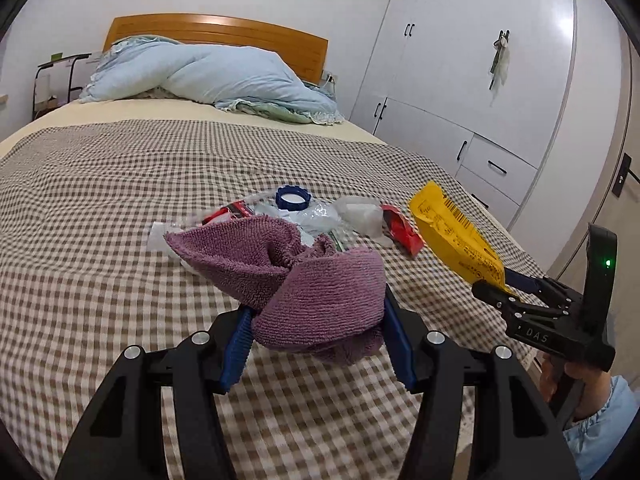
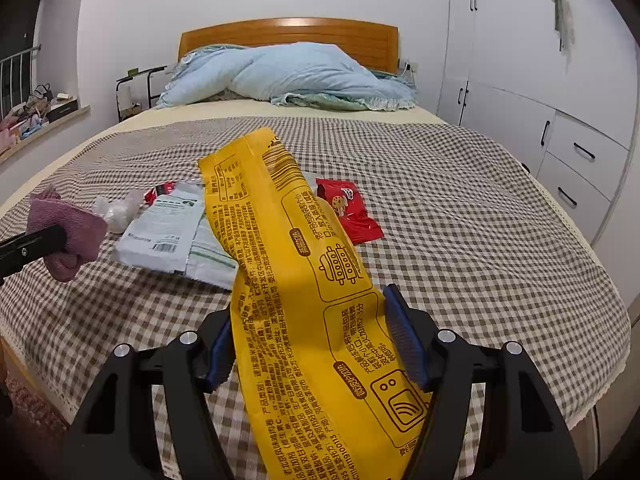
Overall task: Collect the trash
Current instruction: 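Lift the purple towel and yellow wrapper off the bed with both grippers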
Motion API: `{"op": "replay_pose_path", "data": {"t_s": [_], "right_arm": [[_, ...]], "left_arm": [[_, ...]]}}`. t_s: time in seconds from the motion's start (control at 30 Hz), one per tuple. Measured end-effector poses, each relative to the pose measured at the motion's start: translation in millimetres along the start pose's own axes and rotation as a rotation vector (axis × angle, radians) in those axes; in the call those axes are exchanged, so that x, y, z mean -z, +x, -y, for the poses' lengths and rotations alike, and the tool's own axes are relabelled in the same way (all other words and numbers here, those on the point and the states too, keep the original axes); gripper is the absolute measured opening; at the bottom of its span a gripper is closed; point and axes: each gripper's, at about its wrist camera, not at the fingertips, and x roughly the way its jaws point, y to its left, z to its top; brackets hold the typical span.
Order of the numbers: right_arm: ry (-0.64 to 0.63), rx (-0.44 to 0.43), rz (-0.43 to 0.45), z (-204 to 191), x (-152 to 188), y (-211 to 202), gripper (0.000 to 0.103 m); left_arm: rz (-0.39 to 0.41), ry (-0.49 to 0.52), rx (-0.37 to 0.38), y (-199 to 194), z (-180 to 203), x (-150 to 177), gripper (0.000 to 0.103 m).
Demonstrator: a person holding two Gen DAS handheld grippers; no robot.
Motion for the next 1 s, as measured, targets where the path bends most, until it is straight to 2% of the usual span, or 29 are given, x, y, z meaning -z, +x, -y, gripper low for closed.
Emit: {"op": "replay_pose_path", "data": {"t_s": [0.47,1.0], "right_arm": [[-0.001,0.002,0.048,-5.6,28.5,-43.5,0.065],[-0.005,-0.068,0.081,-13.1,60.5,-84.9,0.065]], "left_arm": [[-0.008,-0.015,-0.017,-34.8,12.5,10.9,0.056],[-0.036,-0.006,-0.014,-72.6,35.9,28.8,0.056]]}}
